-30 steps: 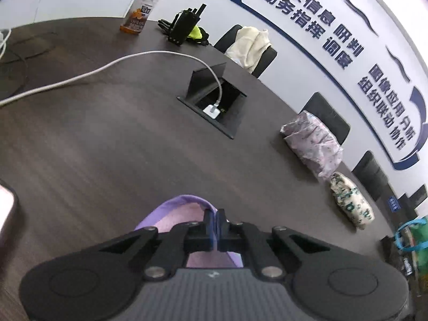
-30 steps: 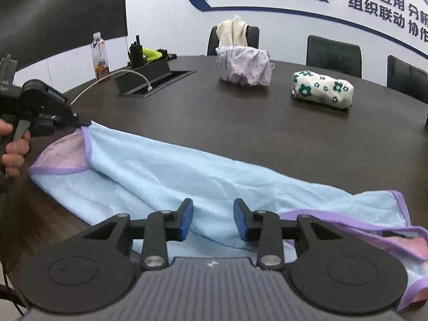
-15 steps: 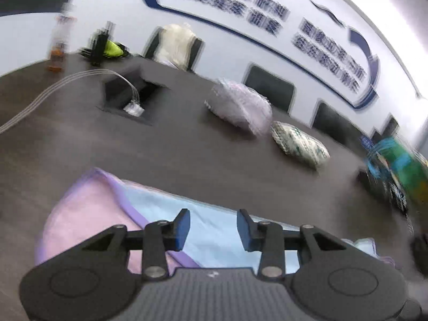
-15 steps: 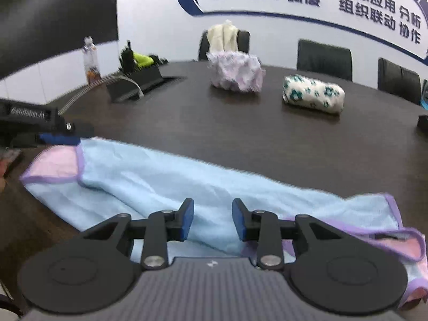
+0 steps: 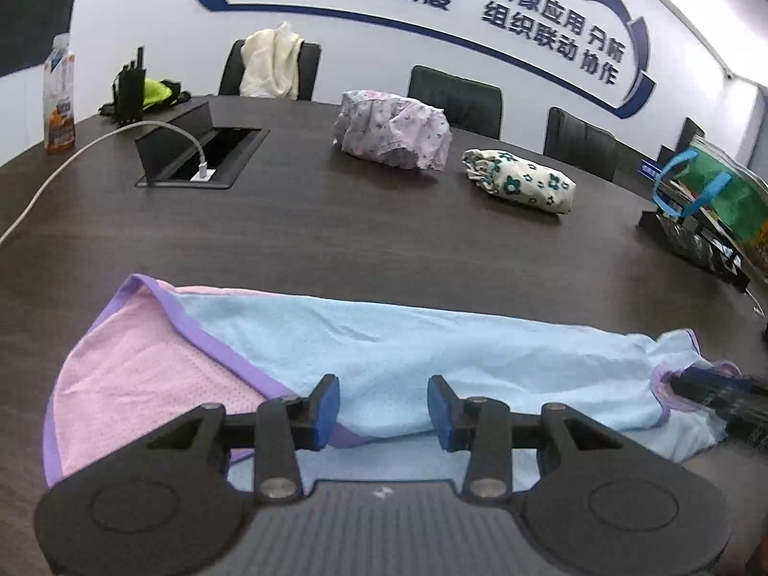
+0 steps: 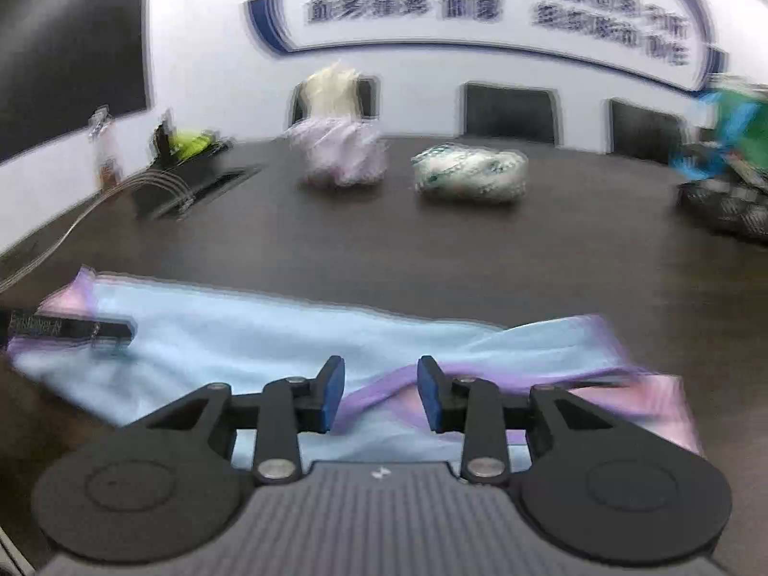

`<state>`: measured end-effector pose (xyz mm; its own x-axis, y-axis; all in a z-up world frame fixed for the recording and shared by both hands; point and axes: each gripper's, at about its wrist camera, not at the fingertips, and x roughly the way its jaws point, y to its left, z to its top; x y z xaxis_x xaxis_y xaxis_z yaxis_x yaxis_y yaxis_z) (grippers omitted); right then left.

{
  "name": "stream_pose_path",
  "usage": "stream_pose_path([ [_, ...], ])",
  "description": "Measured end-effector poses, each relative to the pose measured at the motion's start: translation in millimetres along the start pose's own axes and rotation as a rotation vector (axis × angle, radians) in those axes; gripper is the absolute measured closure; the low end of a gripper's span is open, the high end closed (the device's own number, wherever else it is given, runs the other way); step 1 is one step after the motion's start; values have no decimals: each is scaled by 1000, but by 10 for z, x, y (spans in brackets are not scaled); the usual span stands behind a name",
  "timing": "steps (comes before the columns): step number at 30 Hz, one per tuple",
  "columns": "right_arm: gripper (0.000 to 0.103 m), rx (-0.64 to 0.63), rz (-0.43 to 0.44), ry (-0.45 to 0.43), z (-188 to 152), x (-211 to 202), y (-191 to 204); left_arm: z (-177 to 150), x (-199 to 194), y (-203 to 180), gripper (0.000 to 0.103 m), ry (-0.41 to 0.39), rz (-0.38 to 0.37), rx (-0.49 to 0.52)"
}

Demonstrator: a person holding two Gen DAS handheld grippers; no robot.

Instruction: Fold clothes

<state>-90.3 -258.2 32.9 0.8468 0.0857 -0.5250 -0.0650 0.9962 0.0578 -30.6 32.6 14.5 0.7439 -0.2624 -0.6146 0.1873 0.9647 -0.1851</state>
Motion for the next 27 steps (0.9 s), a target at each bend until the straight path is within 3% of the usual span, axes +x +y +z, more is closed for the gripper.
stream_pose_path([
  [4, 59, 219, -168, -21, 24, -440, -604, -21, -47, -24, 60, -4, -34, 10],
  [7, 57, 357, -230, 7, -82, -529, -949, -18, -32, -52, 60, 3, -64, 11],
  [11, 56, 513, -108, 11, -163, -482, -1099, -41, -3, -90, 60, 16, -55, 27],
  [15, 56, 641, -106, 39, -136, -419, -1222, -65, -23, -68, 60, 18, -50, 25],
  [20, 56, 893, -17, 60, -316, -519, -1409, -70, -9, -56, 60, 18, -47, 29],
  [24, 56, 959, 37, 77, -385, -392, -1359, -81, 4, -83, 58, 13, -42, 52],
  [27, 56, 967, 9, 51, -356, -241, -1368, -92, 1, -98, 58, 10, -37, 68],
])
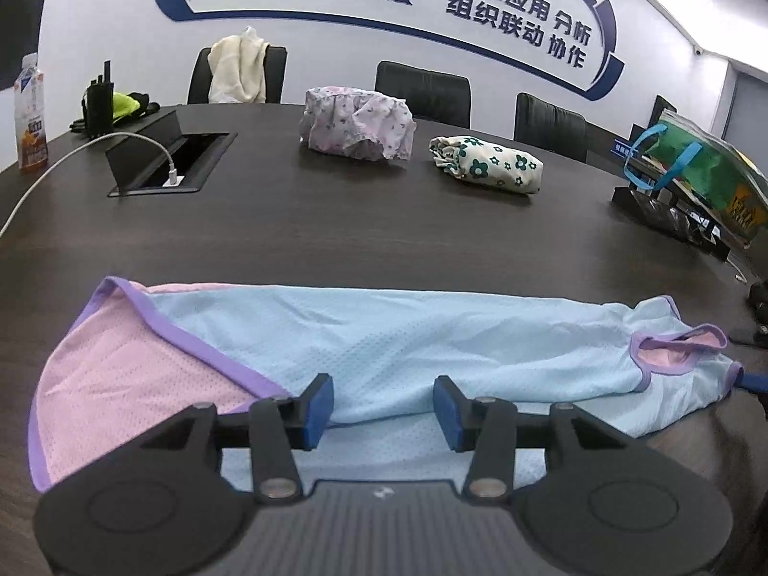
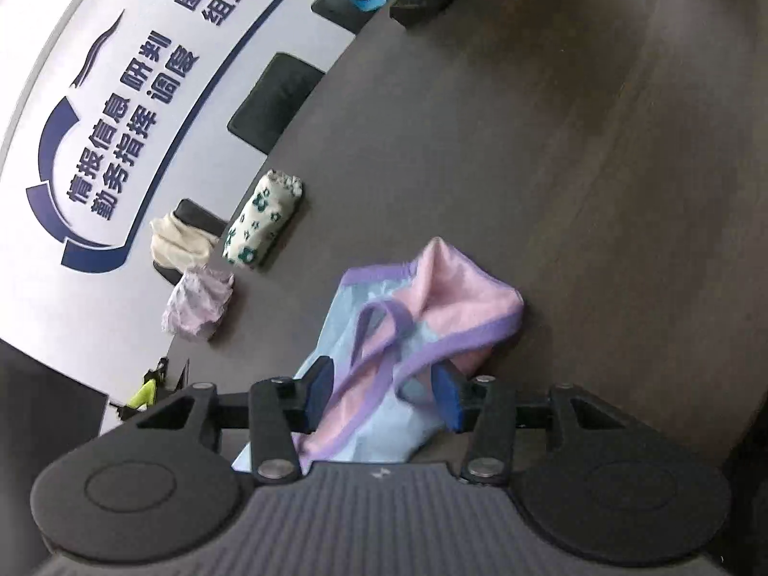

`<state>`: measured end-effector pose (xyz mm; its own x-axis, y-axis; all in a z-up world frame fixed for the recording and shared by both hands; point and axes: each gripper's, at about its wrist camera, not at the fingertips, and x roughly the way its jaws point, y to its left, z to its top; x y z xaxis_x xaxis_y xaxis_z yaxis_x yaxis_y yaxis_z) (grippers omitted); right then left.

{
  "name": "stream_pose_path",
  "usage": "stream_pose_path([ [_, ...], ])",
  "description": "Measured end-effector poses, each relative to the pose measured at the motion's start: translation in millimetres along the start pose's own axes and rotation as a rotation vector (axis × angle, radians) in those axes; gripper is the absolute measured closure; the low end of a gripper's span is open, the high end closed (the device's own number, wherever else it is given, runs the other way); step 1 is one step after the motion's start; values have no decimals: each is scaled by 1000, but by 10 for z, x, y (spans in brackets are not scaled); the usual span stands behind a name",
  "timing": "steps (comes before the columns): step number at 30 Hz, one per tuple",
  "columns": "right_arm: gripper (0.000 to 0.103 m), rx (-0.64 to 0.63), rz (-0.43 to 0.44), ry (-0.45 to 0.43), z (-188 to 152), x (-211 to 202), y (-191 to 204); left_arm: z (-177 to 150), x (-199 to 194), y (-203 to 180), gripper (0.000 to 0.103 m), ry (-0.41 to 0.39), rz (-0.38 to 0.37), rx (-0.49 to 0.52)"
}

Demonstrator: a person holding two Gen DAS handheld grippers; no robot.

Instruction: Fold clothes

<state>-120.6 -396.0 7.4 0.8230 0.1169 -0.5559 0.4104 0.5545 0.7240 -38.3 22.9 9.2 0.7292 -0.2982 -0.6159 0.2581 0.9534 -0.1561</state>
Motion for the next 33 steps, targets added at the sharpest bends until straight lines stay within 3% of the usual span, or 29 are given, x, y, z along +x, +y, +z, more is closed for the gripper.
stream_pose_path([
  [4, 60, 19, -39, -35, 77, 219, 28, -10, 1, 3, 57, -2, -4, 5],
  [6, 81, -11, -56, -48, 70, 302, 66, -14, -2, 18, 57, -4, -10, -4],
  [9, 99, -38, -72, -52, 32, 411, 62, -23, -6, 19, 57, -8, -11, -1],
  [14, 100, -244, -60, -156, -111, 301, 266, -10, -55, 67, 58, -11, -28, -33],
  [17, 100, -526, -49, -281, -336, 131, 650, 25, -191, 171, 58, -47, -45, -88],
  [21, 101, -1079, -6, -354, -1081, 85, 1333, 64, -409, 351, 57, -103, -15, -142],
  [23, 101, -1317, -5, -312, -1530, 228, 1583, 75, -503, 452, 57, -125, 4, -170],
  [27, 101, -1549, 5, -132, -2137, 638, 1800, 46, -626, 622, 57, -137, 42, -211],
  [30, 87, -1540, -8, -48, -2147, 750, 1860, -9, -661, 697, 57, -121, 63, -214],
  [32, 48, -1508, -7, 0, -2073, 747, 1904, -41, -671, 733, 57, -113, 68, -217],
  [33, 37, -1501, 1, 25, -2032, 677, 1917, -48, -668, 746, 57, -110, 66, -221],
])
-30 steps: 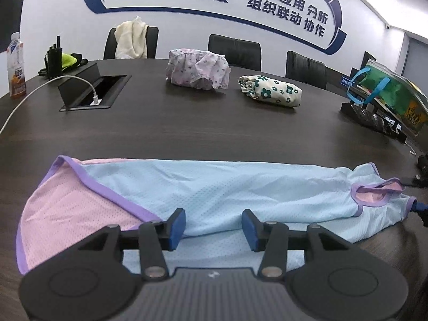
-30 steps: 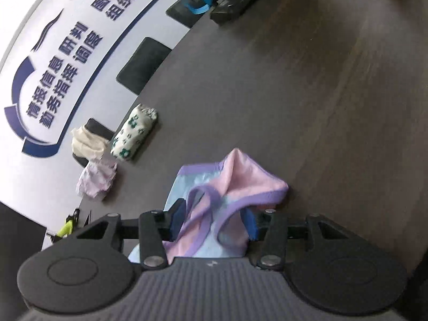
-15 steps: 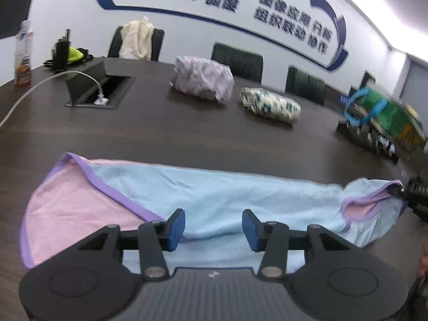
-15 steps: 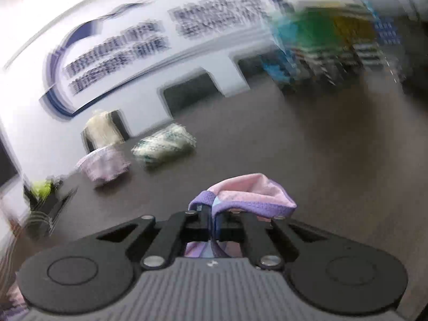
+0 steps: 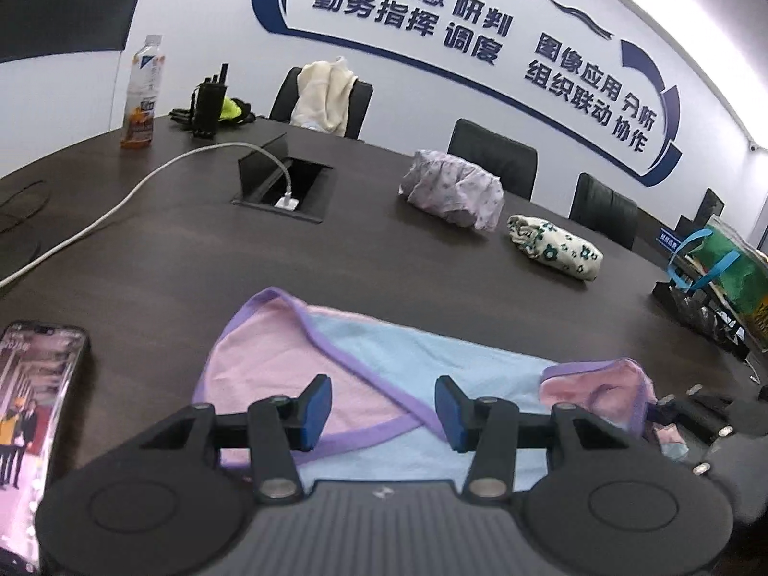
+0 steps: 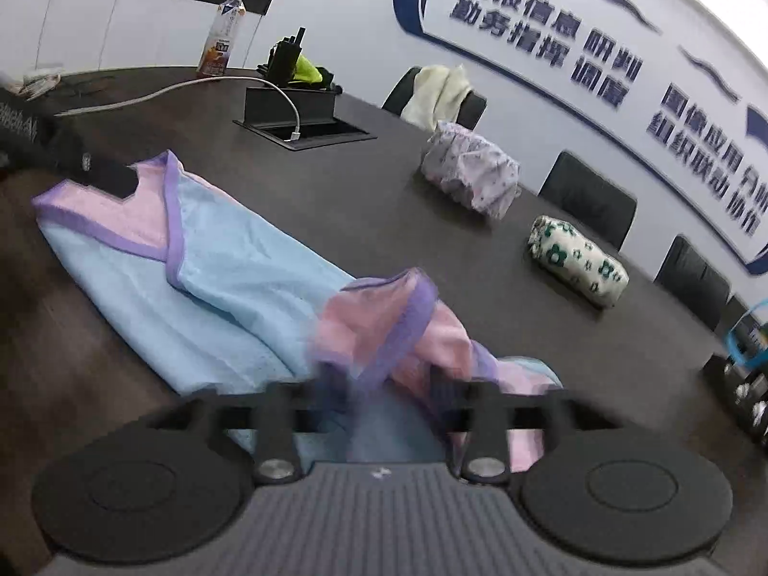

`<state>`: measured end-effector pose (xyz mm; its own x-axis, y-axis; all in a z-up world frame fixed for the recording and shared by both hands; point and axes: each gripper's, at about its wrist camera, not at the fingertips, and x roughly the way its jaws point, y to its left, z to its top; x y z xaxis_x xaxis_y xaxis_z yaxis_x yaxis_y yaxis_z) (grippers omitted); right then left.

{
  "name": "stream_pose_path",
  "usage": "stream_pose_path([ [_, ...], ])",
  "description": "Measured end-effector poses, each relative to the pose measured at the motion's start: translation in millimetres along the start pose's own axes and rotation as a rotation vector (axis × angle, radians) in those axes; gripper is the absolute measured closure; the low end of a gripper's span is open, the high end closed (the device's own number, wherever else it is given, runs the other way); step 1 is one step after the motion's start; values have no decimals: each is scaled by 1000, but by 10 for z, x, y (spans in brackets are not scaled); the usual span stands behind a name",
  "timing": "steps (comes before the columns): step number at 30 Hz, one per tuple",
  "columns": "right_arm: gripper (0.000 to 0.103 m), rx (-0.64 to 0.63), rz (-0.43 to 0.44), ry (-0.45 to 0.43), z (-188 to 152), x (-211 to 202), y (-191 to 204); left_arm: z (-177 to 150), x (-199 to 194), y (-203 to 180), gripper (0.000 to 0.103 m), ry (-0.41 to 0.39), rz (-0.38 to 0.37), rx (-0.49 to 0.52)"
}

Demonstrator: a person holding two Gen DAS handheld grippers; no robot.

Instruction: Fold clothes

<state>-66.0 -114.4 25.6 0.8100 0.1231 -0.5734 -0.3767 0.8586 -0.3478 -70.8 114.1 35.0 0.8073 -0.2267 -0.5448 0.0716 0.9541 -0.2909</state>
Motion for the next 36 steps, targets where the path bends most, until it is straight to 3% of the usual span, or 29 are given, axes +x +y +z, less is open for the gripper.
stream_pose_path([
  [3, 30, -32, 21, 13, 25, -290, -45, -23, 15, 18, 57, 6, -11, -8],
  [7, 15, -218, -60, 1, 94, -533, 182, -75, 20, -54, 57, 10, -52, -9],
  [9, 13, -311, -82, 18, 105, -543, 302, -110, 22, -111, 57, 18, -70, 4],
  [13, 19, -315, -31, -20, 137, -634, 249, -200, 11, -150, 57, 36, -79, 22],
  [16, 33, -192, 50, -30, 173, -643, -91, -291, 6, -156, 57, 59, -94, 22],
  [17, 52, -141, 76, -30, 181, -625, -228, -320, 9, -160, 57, 66, -99, 21],
  [18, 64, -98, 90, -25, 174, -574, -338, -344, 17, -172, 57, 70, -102, 22],
  [20, 68, -48, 124, -12, 151, -443, -365, -387, 39, -206, 56, 75, -105, 27],
  [23, 93, 5, 179, 15, 123, -221, -302, -405, 40, -257, 56, 75, -102, 39],
  [25, 99, 37, 206, 29, 111, -75, -256, -403, 27, -259, 56, 76, -108, 33],
  [27, 99, 50, 183, 26, 122, 49, -184, -415, -4, -256, 56, 73, -99, 32],
  [32, 95, 7, 220, 58, 101, 179, -1, -444, -91, -200, 56, 73, -90, 1],
  [34, 89, -1, 221, 58, 135, 133, -49, -455, -167, -151, 56, 55, -85, -51],
  [36, 66, 12, 231, 20, 227, 3, -213, -477, -258, -78, 54, 21, -52, -132],
])
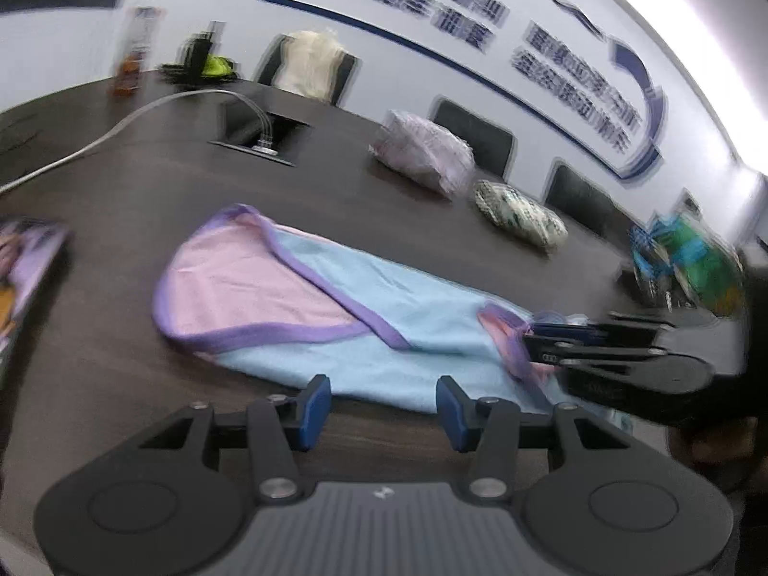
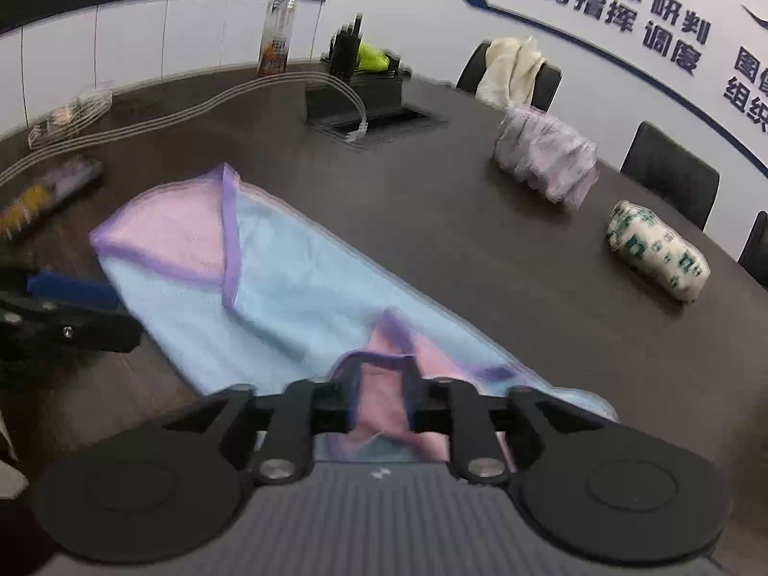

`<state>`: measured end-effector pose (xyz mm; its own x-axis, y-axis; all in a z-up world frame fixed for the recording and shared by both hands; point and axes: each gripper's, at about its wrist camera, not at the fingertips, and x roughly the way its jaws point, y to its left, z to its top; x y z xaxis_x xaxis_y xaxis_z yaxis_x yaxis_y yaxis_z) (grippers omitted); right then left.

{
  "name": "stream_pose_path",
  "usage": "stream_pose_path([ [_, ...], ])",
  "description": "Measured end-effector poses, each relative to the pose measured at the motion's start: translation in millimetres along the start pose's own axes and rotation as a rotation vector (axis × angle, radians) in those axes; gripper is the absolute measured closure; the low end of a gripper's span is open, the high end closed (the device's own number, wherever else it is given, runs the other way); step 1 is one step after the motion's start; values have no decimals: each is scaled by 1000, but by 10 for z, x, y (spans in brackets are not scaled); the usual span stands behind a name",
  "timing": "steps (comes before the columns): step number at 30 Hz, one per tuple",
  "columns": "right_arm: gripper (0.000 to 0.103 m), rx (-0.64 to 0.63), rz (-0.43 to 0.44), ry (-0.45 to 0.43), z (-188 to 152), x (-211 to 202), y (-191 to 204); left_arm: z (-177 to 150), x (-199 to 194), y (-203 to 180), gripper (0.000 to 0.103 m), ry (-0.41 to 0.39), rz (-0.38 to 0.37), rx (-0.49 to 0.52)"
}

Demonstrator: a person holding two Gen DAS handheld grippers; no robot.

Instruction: Fold clothes

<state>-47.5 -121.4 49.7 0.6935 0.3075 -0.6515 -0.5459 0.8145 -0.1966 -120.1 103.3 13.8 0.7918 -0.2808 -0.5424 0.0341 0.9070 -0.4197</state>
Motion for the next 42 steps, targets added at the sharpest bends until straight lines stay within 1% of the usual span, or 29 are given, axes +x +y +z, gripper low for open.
stream_pose_path([
  [1, 61, -1, 8, -23, 61, -83, -72, -6, -31, 31, 53, -18, 22, -32],
  [2, 59, -11, 22, -42, 143, -134, -142, -17, -55, 59, 53, -38, 45, -61],
  [4, 59, -30, 55, -78, 317, -218, -274, -30, -63, 103, 53, -74, 99, -107],
  [5, 57, -47, 89, -86, 435, -183, -313, -27, -53, 121, 53, -81, 126, -122],
  [6, 57, -78, 134, -86, 569, -97, -325, -25, -38, 141, 53, -88, 150, -138],
  [8, 57, -161, 226, -69, 824, 145, -294, -15, -24, 174, 53, -114, 174, -164],
  [11, 58, -295, 379, 14, 1170, 674, -90, 25, -9, 196, 53, -138, 216, -188],
  [12, 58, -333, 411, 35, 1250, 835, 2, 35, -6, 207, 53, -145, 230, -198],
  [15, 59, -467, 494, 96, 1399, 1258, 309, 65, 11, 227, 61, -157, 271, -214],
  [17, 59, -517, 526, 119, 1445, 1437, 435, 97, 38, 253, 72, -151, 279, -226],
  [18, 59, -530, 540, 131, 1461, 1511, 478, 112, 53, 267, 75, -146, 281, -229],
  [20, 60, -531, 558, 157, 1464, 1623, 512, 129, 81, 284, 90, -131, 283, -228],
  [22, 68, -500, 600, 166, 1472, 1687, 465, 150, 120, 295, 97, -114, 273, -227],
  [23, 81, -475, 613, 175, 1475, 1719, 437, 180, 143, 300, 99, -111, 271, -224],
  [24, 97, -447, 615, 179, 1474, 1758, 418, 210, 166, 304, 99, -107, 269, -221],
  [25, 100, -424, 606, 177, 1466, 1782, 375, 240, 188, 309, 100, -103, 267, -217],
  [27, 102, -358, 570, 153, 1458, 1838, 252, 334, 253, 307, 100, -100, 258, -206],
  [29, 102, -274, 503, 130, 1467, 1867, 75, 556, 417, 293, 100, -95, 229, -209],
  [31, 102, -187, 412, 123, 1488, 1913, -142, 826, 647, 259, 100, -68, 201, -217],
  [32, 102, -136, 346, 136, 1499, 1965, -282, 951, 764, 223, 99, -54, 193, -213],
  [33, 102, -80, 262, 157, 1509, 2032, -436, 1079, 885, 183, 99, -42, 187, -213],
  [34, 102, -26, 184, 177, 1506, 2104, -594, 1187, 994, 143, 94, -33, 187, -211],
  [35, 102, 40, 110, 199, 1489, 2190, -780, 1269, 1084, 100, 85, -28, 191, -205],
  [36, 102, 106, 46, 215, 1457, 2265, -953, 1321, 1152, 56, 79, -23, 193, -197],
  [37, 102, 157, -12, 232, 1412, 2331, -1118, 1357, 1206, 14, 69, -18, 191, -191],
  [38, 102, 200, -70, 238, 1352, 2377, -1273, 1369, 1231, -23, 68, -9, 185, -192],
  [39, 101, 244, -120, 229, 1287, 2382, -1416, 1336, 1206, -63, 68, -3, 160, -188],
  [41, 99, 303, -167, 224, 1191, 2320, -1603, 1230, 1109, -153, 59, -3, 84, -161],
  [42, 96, 315, -151, 205, 1155, 2205, -1651, 1156, 1053, -195, 56, 1, 55, -136],
])
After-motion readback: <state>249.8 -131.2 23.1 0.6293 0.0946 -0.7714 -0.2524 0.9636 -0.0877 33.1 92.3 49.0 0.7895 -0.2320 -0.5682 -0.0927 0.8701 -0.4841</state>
